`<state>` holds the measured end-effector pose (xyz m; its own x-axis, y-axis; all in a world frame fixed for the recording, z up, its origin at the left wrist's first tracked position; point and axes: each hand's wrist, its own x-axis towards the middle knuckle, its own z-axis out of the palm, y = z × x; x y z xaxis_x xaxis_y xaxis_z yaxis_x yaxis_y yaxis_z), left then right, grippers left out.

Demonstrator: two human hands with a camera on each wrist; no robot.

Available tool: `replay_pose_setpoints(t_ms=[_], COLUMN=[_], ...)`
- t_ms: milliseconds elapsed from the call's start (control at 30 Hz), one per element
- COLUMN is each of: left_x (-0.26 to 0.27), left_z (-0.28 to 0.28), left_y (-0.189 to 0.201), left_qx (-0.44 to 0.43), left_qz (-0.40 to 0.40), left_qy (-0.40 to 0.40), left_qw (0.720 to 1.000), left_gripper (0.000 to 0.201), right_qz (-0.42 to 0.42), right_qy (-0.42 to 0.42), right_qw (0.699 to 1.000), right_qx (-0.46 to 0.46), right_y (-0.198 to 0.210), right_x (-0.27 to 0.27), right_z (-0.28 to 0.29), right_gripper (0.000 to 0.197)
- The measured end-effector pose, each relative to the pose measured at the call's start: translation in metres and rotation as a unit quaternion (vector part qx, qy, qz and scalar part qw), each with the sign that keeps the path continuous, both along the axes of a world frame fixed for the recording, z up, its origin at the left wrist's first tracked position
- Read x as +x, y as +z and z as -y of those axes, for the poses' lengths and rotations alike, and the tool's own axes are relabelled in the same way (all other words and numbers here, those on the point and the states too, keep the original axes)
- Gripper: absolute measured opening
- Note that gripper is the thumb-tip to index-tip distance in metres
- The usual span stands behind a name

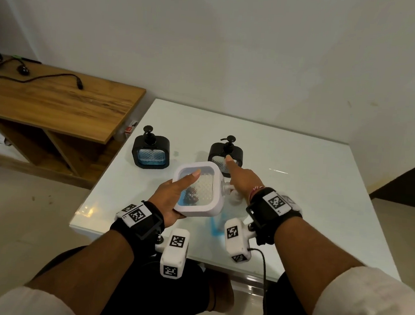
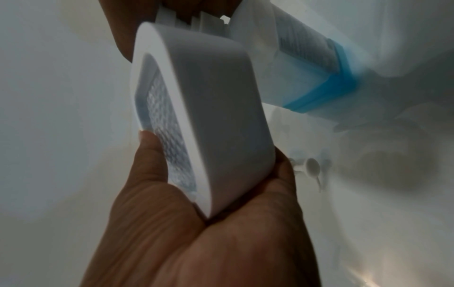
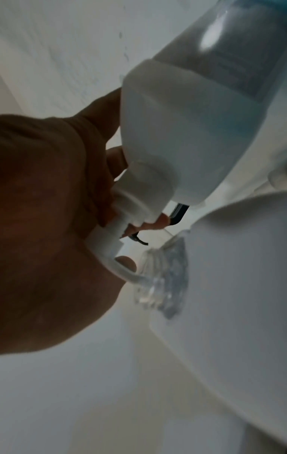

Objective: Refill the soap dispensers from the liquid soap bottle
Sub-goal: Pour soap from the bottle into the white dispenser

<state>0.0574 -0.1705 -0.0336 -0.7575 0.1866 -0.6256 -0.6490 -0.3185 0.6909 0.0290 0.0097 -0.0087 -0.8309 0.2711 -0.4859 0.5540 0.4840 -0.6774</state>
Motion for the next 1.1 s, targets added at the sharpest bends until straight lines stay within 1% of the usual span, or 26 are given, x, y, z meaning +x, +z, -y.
replay_pose_setpoints(t_ms=[67, 100, 233, 333, 433, 533, 667, 767, 967, 1100], left_x=[0.001, 0.001, -0.001, 0.0, 0.001, 0.002, -0.002, -0.002, 0.0, -0.003], left_z=[0.0, 0.0, -0.002, -0.002, -0.004, -0.003, -0.002, -0.002, -0.003, -0.003], left_y=[0.0, 0.0, 0.002, 0.002, 0.002, 0.002, 0.002, 0.0, -0.001, -0.002], left_qx=[0.001, 0.002, -0.008, -0.003, 0.002, 0.003, 0.001, 0.003, -0.006, -0.006], left_qz=[-0.001, -0.002, -0.001, -0.001, -0.003, -0.005, -0.007, -0.003, -0.005, -0.006], left_qy=[0.0, 0.001, -0.002, -0.001, -0.003, -0.007, -0.011, -0.012, -0.012, -0.009], left_qw=[1.0, 1.0, 1.0, 1.0, 1.0, 1.0, 1.0, 1.0, 1.0, 1.0], left_gripper=[0.055, 0.055, 0.063, 0.064, 0.063, 0.061, 0.057, 0.058, 0.057, 0.055], right_qz=[0.002, 0.001, -0.004, -0.016, -0.015, -0.009, -0.003, 0.0, 0.0, 0.0], right_qy=[0.002, -0.001, -0.019, -0.026, -0.032, -0.014, -0.027, -0.022, -0.005, -0.014], right_qw=[1.0, 1.0, 0.999, 0.997, 0.999, 1.0, 1.0, 1.0, 0.999, 1.0], right_qx=[-0.025, -0.023, 0.042, 0.071, 0.034, -0.012, 0.008, 0.013, -0.039, -0.002], right_y=[0.001, 0.001, -0.004, -0.004, -0.003, -0.001, -0.008, -0.012, -0.005, -0.007], right_x=[0.0, 0.0, 0.002, 0.004, 0.001, -0.001, -0.001, 0.001, 0.0, -0.003], right_z=[0.0, 0.001, 0.004, 0.004, 0.001, 0.002, 0.002, 0.001, 0.0, 0.0], right_gripper=[0.068, 0.068, 0.071, 0.068, 0.067, 0.061, 0.068, 0.068, 0.059, 0.066])
